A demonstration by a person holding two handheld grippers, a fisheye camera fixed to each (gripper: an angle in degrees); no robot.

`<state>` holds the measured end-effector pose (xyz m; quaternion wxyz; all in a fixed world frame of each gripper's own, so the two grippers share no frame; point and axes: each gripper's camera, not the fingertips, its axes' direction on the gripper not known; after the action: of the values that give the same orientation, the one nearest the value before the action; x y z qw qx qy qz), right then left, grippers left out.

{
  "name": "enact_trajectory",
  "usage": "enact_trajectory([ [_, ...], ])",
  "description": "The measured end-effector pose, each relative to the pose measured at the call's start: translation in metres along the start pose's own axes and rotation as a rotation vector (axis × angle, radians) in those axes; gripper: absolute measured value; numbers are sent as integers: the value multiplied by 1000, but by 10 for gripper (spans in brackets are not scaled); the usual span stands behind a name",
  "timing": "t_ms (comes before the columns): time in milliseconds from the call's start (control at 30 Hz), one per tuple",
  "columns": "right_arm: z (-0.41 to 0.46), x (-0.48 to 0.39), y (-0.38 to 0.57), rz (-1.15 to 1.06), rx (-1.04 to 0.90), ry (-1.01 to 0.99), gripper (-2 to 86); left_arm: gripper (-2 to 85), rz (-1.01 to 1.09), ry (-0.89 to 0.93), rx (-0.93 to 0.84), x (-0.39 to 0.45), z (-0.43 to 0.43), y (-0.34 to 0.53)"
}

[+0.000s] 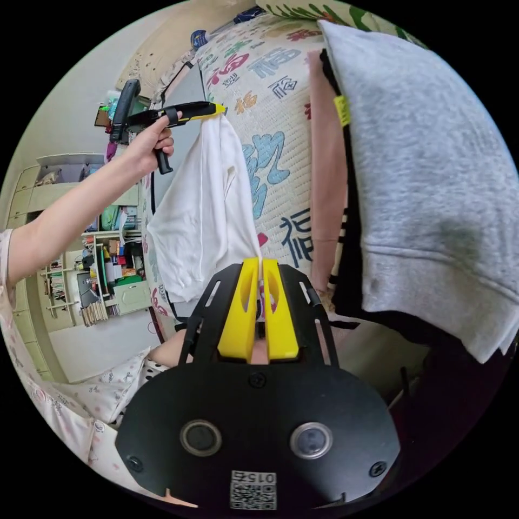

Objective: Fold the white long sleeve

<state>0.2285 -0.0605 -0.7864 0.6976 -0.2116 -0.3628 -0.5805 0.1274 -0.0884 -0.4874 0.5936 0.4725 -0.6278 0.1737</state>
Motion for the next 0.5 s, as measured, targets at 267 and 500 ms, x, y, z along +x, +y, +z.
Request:
enact_trajectory([
  [267, -118, -82, 39, -181, 114, 235, 3, 19, 33, 349, 403, -6, -86, 18],
  [500, -25, -198, 75, -410, -43, 74, 3, 13, -16, 401, 546, -81, -141, 142],
])
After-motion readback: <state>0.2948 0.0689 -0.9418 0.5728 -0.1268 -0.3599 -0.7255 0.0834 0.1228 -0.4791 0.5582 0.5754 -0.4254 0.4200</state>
